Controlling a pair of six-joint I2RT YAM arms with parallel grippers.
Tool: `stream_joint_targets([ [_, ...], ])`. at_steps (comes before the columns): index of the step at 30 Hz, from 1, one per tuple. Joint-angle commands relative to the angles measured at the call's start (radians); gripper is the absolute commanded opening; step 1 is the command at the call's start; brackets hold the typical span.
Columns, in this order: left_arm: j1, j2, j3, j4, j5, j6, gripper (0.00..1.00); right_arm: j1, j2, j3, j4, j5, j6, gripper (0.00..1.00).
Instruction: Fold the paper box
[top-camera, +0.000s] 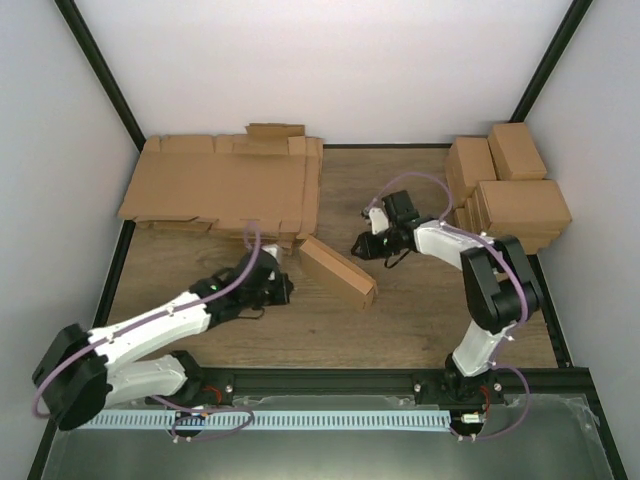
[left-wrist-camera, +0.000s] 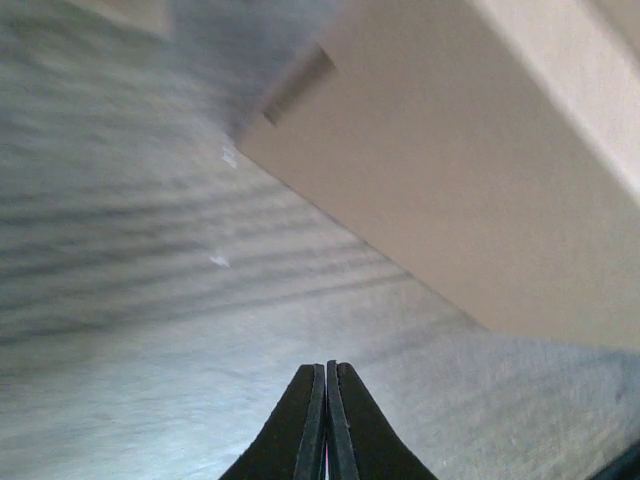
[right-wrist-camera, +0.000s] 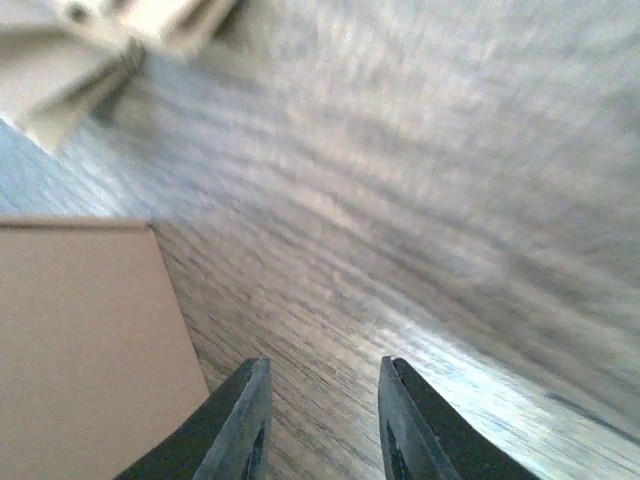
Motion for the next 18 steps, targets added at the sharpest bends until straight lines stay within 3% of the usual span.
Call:
stream_joint_targets([
  [1, 0.148, -0.122, 0.088, -0.209, 0.001, 0.168, 0.05, -0.007, -0.145, 0.096, -0.093, 0.138, 0.001, 0.35],
  [6, 0.229, -0.151, 0.2, -0.278, 0.008, 0.328, 0.22, 0.012, -0.307, 0.11, -0.123, 0.145, -0.019, 0.54],
  [11, 0.234, -0.085, 0.291, -0.258, -0.015, 0.436, 0.45, 0.151, -0.447, 0.114, -0.132, 0.264, -0.067, 0.75],
  [15, 0.235, -0.037, 0.354, -0.237, -0.05, 0.493, 0.53, 0.22, -0.517, 0.096, -0.136, 0.279, -0.075, 0.82],
  [18, 0.235, -0.003, 0.38, -0.203, 0.004, 0.603, 0.55, 0.314, -0.507, 0.1, -0.193, 0.372, -0.088, 0.83],
])
